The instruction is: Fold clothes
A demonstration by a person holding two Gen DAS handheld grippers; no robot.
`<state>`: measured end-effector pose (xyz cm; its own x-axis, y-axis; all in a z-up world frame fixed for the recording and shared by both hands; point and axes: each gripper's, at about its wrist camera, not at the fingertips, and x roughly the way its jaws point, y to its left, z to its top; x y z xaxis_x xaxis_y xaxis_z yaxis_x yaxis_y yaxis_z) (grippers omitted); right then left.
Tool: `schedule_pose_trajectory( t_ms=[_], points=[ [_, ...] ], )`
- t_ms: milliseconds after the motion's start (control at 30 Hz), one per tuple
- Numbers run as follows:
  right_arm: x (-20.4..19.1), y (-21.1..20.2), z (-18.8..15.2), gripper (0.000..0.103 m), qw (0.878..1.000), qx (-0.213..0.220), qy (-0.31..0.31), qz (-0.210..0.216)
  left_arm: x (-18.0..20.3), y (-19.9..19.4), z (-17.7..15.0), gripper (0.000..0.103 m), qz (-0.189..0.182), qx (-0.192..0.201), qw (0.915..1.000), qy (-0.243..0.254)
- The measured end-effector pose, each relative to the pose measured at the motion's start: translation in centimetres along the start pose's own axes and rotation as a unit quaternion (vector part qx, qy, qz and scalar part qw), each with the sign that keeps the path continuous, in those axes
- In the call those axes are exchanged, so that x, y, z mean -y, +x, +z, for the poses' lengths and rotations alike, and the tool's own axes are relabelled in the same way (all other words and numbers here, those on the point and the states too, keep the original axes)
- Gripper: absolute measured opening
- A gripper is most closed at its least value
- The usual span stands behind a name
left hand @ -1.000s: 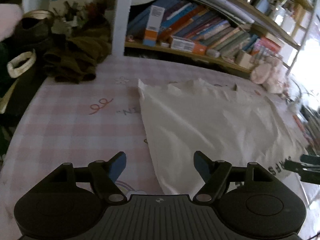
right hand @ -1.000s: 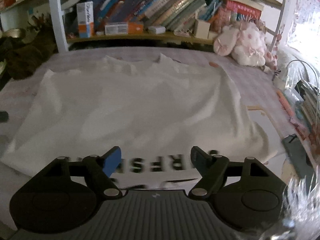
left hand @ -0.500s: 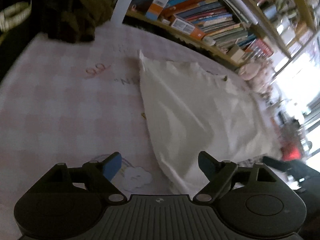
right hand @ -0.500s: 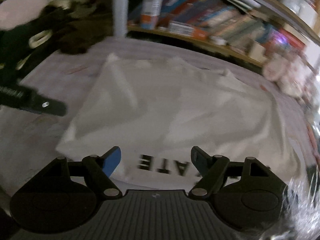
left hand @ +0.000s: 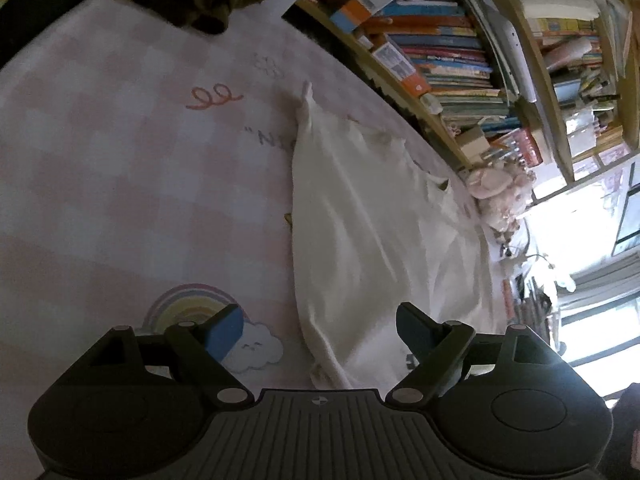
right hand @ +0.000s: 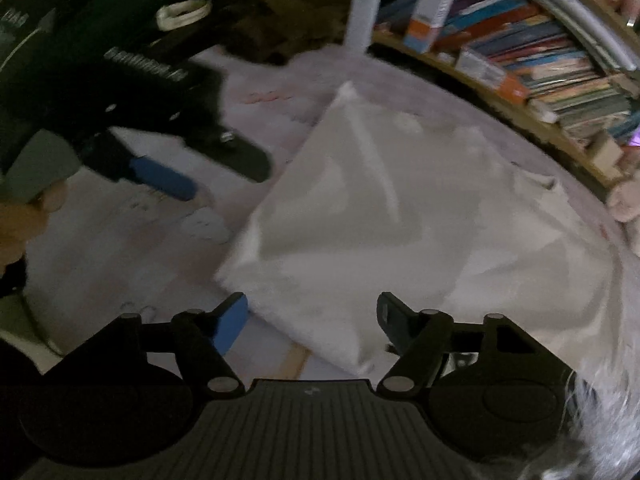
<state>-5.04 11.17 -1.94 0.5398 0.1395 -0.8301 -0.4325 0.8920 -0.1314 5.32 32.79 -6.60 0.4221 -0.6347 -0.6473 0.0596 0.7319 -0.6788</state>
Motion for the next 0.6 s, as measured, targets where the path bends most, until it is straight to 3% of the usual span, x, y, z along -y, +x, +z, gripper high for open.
schedule_pose_trajectory(
  t_ms=[333, 400, 600],
  points=[
    [-1.9, 2.3, 0.8, 0.036, 0.998, -0.016, -0.020, 0.048, -0.4, 1.8, 0.2, 0.086, -0.032, -0.045, 0.9975, -0.043],
    [-2.2, 2.6, 0.8, 0.016, 0.998, -0.016, -0.024, 0.053, -0.7, 1.8, 0.3, 0.086, -0.037, -0.047, 0.9968, -0.053],
    [-0.3, 0.7, 1.6, 0.010, 0.998, 0.019, 0.030, 0.058, -1.3, 2.2, 0.3, 0.087, -0.065, -0.058, 0.9922, -0.089]
  ],
)
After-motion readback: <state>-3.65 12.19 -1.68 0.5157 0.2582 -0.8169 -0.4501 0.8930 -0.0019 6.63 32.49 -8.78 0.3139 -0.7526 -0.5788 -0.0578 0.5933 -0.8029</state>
